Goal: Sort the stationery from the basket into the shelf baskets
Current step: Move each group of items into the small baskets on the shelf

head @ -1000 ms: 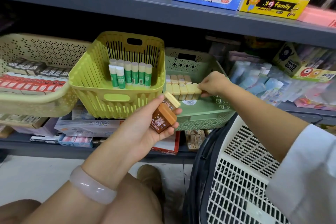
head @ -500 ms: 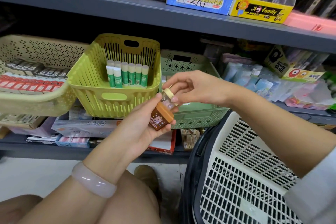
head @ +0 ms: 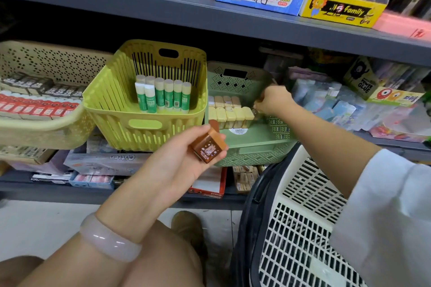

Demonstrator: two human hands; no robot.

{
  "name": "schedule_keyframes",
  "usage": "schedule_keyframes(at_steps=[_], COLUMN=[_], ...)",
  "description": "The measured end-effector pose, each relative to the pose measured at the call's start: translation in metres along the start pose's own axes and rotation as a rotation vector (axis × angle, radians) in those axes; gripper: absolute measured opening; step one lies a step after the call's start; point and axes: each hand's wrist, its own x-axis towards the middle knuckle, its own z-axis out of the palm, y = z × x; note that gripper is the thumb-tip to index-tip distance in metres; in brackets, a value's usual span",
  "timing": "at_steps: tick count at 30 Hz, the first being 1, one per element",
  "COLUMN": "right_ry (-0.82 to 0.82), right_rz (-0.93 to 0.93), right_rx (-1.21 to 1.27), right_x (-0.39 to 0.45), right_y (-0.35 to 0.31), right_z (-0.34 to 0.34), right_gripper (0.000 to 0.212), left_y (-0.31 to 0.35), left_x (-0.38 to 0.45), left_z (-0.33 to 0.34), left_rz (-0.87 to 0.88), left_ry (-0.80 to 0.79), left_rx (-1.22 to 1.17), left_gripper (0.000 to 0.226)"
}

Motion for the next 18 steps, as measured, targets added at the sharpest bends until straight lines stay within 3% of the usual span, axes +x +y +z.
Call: schedule_keyframes(at_steps=[5, 8, 10, 11, 13, 15, 18], right_ry=[-0.157, -0.026, 0.070, 0.023, -0.258, -0.502, -0.604], right_rz=[-0.002, -0.078, -0.217, -0.324, -0.564, -0.730, -0.788], right_rx=[0.076, 0.052, 0.219, 0.402, 0.719, 0.778, 0.740], right_x=[-0.001, -0.011, -0.030, -0.042, -0.073, -0.099, -0.113], right_y=[-0.002, -0.004, -0.013, -0.019, -0.029, -0.036, -0.040], right_z=[0.005, -0.008, -0.023, -0.032, -0.048, -0.056, -0.053], right_gripper=[0.038, 0.036, 0.027, 0.020, 0.010, 0.017, 0.026], left_y=[-0.002, -0.004, -0.004, -0.004, -0.003, -0.002, -0.003], left_x=[0.003, 0.003, 0.003, 0.003, 0.002, 0.000, -0.002], left_z=[-0.002, -0.002, 0.000, 0.000, 0.001, 0.001, 0.001], left_rz=[0.001, -0.002, 0.007, 0.009, 0.018, 0.038, 0.044], left_ry=[0.036, 0.028, 0.027, 0.040, 0.055, 0.040, -0.027], left_rx=[0.002, 0.000, 0.002, -0.005, -0.044, -0.075, -0.067], left_gripper=[0.021, 0.013, 0.027, 0.036, 0.045, 0.046, 0.043])
